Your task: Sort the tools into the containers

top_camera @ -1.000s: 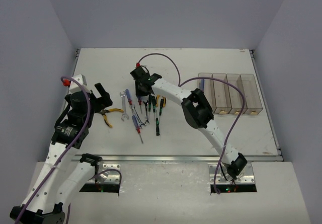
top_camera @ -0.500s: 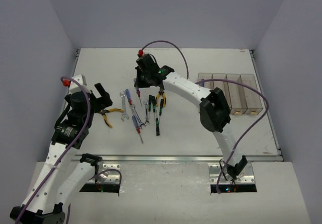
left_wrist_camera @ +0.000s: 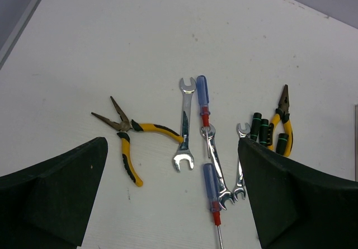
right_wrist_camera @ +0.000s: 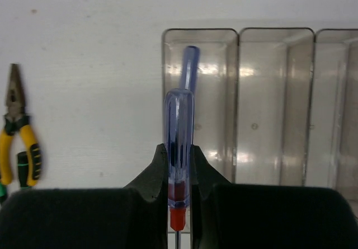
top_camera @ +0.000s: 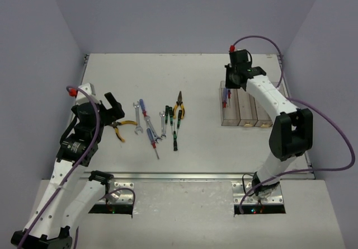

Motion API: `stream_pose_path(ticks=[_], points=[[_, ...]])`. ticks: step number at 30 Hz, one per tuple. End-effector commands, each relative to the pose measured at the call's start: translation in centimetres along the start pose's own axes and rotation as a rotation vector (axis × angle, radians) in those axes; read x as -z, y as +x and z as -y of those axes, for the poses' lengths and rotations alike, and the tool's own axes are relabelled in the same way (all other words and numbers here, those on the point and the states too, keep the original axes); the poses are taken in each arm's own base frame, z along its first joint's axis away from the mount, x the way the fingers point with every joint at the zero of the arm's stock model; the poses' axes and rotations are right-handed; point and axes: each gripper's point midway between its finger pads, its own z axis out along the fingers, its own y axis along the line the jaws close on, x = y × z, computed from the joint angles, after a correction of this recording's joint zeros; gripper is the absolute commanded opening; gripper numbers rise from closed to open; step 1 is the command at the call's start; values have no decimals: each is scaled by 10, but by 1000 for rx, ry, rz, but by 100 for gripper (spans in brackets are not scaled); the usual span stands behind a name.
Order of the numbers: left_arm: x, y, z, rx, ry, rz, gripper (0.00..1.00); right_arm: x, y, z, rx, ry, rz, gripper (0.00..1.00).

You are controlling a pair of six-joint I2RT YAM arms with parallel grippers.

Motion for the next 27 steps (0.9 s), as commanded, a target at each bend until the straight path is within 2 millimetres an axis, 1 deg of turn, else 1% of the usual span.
stream_pose_path(ticks=[1,2,3,5,7,8,9,10,11,12,14,17,18,19,20,21,24,27], points=[[2,-18,6,30,19,50,100,-15,3,14,46,16,-12,0],[0,-16,7,27,18,43,100,-30,12,16,53,30,-52,0],[-1,-15,8,24,20,35,100,-38,15,18,56,40,-67,0],[-3,-13,11,18,27,19,100,-43,13,23,58,65,-69,1],[-10,-8,16,11,29,-29,100,-48,13,32,59,88,-80,8],[-16,-4,19,6,20,-68,100,-47,11,32,53,84,-81,18],[-21,-1,24,16,29,-98,100,-44,9,33,49,89,-82,43],[-25,3,29,26,37,-125,100,-41,7,33,44,95,-82,62],[-31,9,34,41,41,-155,100,-36,4,34,35,100,-80,69],[-38,15,39,64,42,-186,100,-29,1,34,27,100,-79,72],[-51,23,48,101,33,-215,100,-12,-2,31,6,89,-72,73],[-76,42,57,101,-29,-271,100,27,-8,26,-57,53,-18,77],[-80,48,65,104,-30,-283,100,36,-7,19,-69,17,-6,77],[-87,51,66,97,-44,-292,100,43,-7,19,-80,11,11,77],[-92,56,71,97,-54,-301,100,46,1,7,-90,-69,7,77],[-103,64,76,89,-70,-322,100,64,-1,-7,-110,-162,33,77],[-123,74,77,76,-116,-346,100,80,8,-18,-116,-252,51,75],[-140,87,76,54,-162,-372,100,101,8,-17,-119,-274,91,77]])
